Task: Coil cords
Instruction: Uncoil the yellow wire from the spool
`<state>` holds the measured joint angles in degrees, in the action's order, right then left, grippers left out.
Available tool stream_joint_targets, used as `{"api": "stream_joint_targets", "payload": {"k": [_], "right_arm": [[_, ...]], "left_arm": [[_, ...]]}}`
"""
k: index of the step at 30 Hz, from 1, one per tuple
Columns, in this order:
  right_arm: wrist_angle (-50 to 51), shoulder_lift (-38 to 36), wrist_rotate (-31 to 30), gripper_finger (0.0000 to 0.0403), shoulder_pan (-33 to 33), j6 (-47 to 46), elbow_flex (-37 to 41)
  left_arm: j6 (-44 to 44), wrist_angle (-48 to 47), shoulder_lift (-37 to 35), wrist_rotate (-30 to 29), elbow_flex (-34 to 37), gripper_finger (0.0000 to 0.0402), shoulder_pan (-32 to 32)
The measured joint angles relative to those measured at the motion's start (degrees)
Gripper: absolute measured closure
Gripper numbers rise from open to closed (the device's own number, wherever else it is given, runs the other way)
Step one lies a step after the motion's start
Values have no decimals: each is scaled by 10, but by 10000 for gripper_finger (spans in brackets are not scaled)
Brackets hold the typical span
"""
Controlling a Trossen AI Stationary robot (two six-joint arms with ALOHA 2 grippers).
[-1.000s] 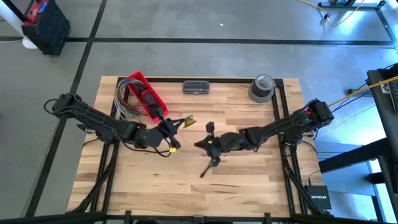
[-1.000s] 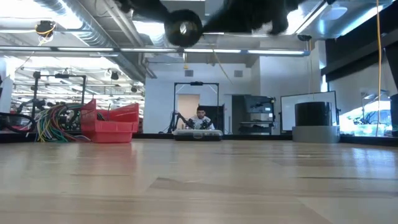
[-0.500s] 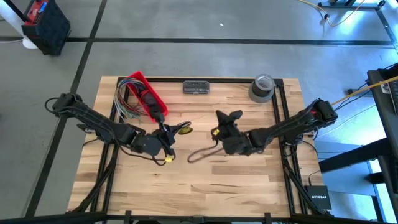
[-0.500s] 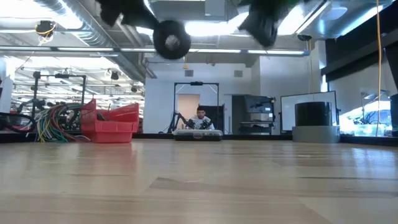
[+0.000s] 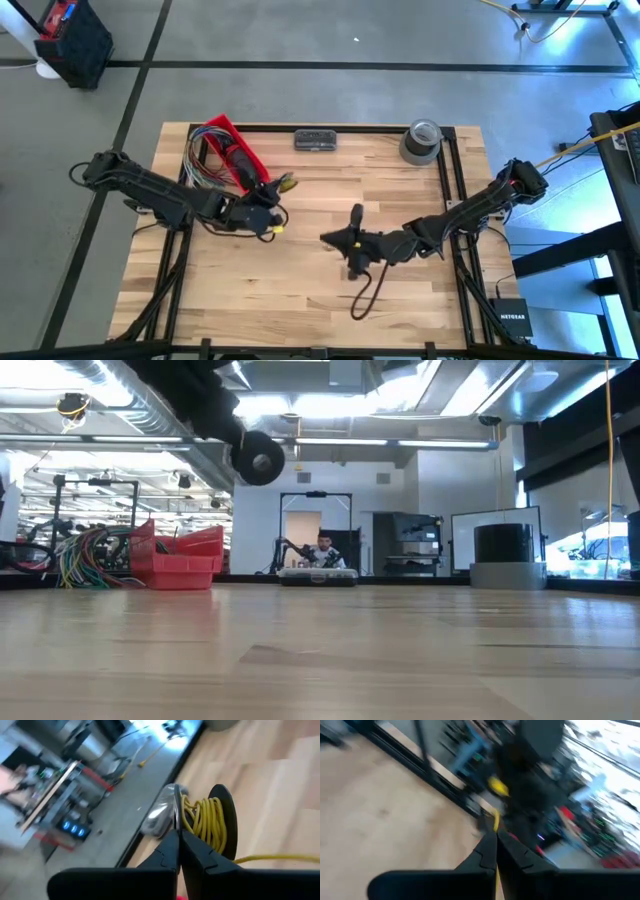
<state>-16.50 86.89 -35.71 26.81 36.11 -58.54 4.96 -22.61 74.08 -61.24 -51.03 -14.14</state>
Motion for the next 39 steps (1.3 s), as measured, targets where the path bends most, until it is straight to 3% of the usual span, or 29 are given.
{"api": "stream_joint_targets", "payload": {"k": [5,8,11,14,20,24,35,39], "right_arm": [[17,3,68,395,-3,-76,0],[65,11,63,395,-8,-150,0],[86,16,18,383,-21,-202,0],[122,16,-22,348,-45,-242,0],[249,16,-6,265,-91,-316,0],[309,16,4,235,-109,-345,0],[417,16,5,230,-111,-380,-19],[446,15,-33,231,-111,-379,-47]], "left_arm": [[56,-8,0,-22,0,401,19],[66,-8,0,-22,0,401,19],[65,-4,0,-22,0,401,13],[47,8,0,-21,-1,401,4],[-8,73,0,8,-2,401,-11],[-17,83,0,8,-2,401,-19],[-44,84,0,8,-2,401,-28],[-55,85,0,9,-2,401,-36]]}}
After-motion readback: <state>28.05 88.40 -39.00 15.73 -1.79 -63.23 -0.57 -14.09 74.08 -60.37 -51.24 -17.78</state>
